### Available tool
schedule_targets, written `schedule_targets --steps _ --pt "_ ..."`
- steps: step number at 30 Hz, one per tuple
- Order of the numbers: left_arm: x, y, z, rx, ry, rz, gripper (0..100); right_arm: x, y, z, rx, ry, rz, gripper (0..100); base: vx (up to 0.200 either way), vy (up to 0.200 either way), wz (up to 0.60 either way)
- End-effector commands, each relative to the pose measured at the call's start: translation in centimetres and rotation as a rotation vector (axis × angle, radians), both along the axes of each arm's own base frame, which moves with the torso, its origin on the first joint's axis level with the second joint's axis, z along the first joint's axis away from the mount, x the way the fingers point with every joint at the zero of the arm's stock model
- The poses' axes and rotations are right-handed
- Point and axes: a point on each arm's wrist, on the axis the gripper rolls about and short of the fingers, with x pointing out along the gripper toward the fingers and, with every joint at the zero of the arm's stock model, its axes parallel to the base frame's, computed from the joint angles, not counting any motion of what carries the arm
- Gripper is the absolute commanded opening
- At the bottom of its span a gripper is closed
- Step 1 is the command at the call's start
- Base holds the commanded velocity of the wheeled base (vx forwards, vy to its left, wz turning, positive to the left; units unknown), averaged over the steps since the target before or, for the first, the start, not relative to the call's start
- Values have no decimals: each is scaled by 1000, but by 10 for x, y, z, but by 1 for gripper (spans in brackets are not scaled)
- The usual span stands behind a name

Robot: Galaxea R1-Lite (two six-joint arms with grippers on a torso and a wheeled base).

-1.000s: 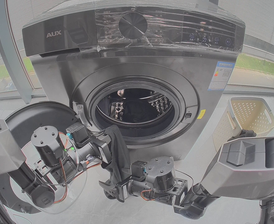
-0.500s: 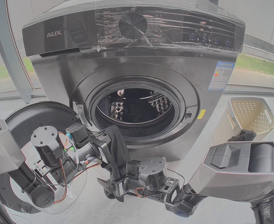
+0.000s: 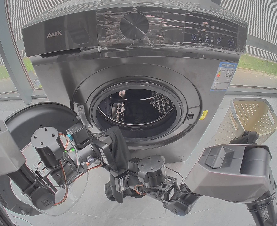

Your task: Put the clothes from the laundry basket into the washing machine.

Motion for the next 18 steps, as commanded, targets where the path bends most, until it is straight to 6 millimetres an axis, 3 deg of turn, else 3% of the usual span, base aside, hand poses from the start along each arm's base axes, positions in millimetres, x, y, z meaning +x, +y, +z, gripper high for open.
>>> schedule_targets --steps 1,7,10,12,15,18 --pt "0 0 1 -2 -2 0 0 5 -3 -4 -6 0 -22 0 0 0 0" --pt "1 2 -1 1 3 8 0 2 -12 3 -10 1 -31 0 0 0 0" --pt "5 7 -2 4 7 27 0 -13 -31 32 -21 -32 -35 0 0 0 0" --pt "6 8 -4 6 11 33 0 -18 -37 38 -26 -38 -33 0 0 0 0" --pt "9 13 -5 8 15 50 0 -43 -64 71 -28 -75 -13 0 0 0 0" --pt "10 15 -4 7 12 54 0 -58 -86 90 -36 -98 -12 0 0 0 0"
